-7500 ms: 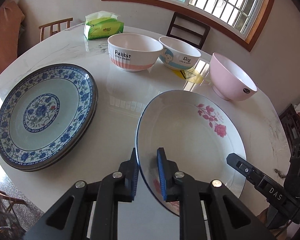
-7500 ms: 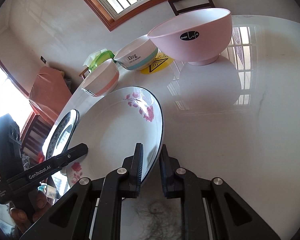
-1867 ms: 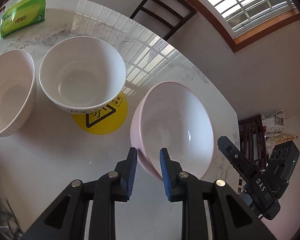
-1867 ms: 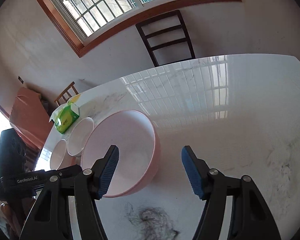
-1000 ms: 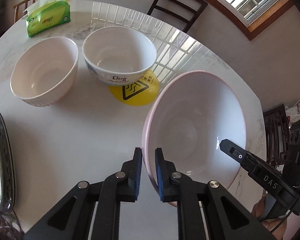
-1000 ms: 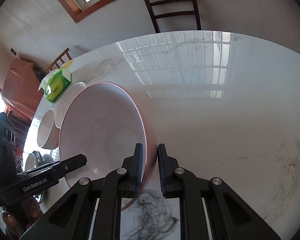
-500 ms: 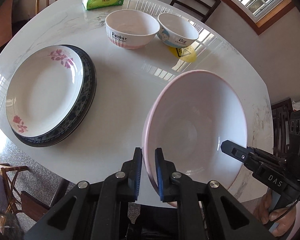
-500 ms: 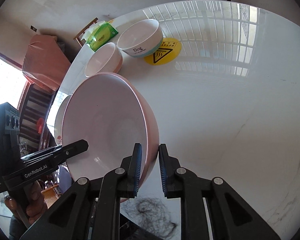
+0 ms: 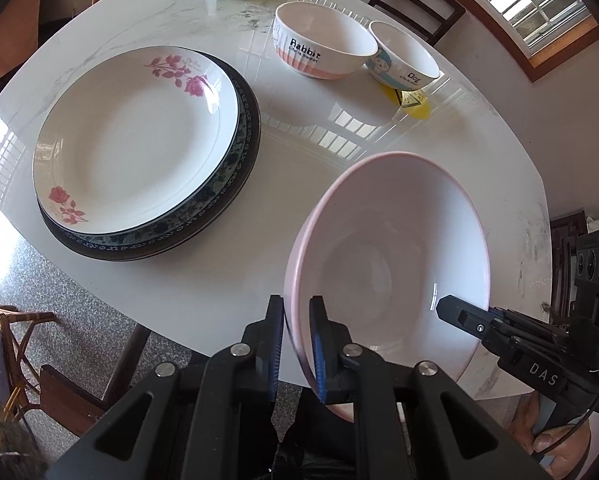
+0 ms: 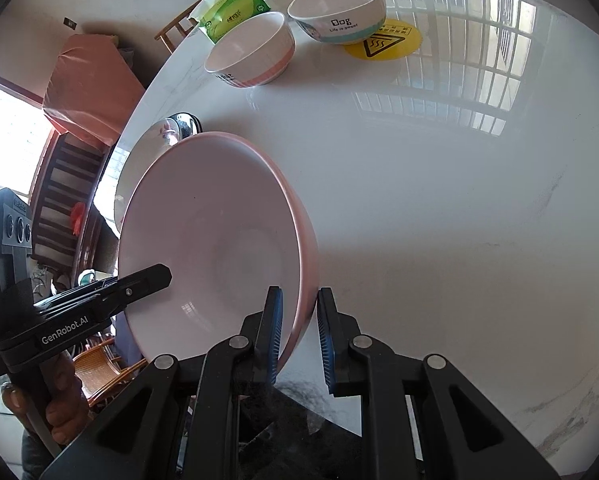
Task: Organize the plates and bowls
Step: 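Lift the pink bowl with the left gripper toward the plate stack, then lower the pink bowl onto the table beside the plates, open left gripper, then move the left gripper to the rim of the white 'Rabbit' bowl, then close the left gripper on the white bowl rim and lift it, then carry the white bowl over the pink bowl and lower it inside, then open the left gripper to release the white bowl in the pink bowl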
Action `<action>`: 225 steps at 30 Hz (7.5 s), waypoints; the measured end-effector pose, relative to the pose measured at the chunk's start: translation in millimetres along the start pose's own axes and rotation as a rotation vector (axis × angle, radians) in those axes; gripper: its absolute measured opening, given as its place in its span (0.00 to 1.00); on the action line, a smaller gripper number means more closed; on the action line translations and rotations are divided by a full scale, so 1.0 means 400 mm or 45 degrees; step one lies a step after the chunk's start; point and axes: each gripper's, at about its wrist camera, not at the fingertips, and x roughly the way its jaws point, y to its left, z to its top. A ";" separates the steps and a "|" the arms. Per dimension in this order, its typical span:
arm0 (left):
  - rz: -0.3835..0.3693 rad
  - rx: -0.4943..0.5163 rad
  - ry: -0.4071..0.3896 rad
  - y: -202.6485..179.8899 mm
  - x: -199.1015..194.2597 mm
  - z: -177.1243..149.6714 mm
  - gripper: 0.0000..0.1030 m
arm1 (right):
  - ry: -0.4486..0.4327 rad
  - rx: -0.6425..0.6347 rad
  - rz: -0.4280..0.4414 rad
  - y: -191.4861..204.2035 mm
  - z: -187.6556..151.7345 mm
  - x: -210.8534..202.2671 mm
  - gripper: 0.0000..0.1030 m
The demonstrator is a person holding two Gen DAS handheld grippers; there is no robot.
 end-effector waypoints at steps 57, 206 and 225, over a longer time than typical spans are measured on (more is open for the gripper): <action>0.287 0.308 -0.639 -0.048 -0.126 0.106 0.32 | -0.396 -0.050 0.144 0.048 0.108 -0.107 0.45; 0.219 0.245 -0.341 -0.092 -0.047 -0.071 0.15 | -0.210 0.071 0.186 0.037 -0.044 -0.028 0.14; 0.379 0.405 -0.611 -0.138 -0.105 -0.105 0.16 | -0.357 -0.001 0.216 0.060 -0.050 -0.083 0.17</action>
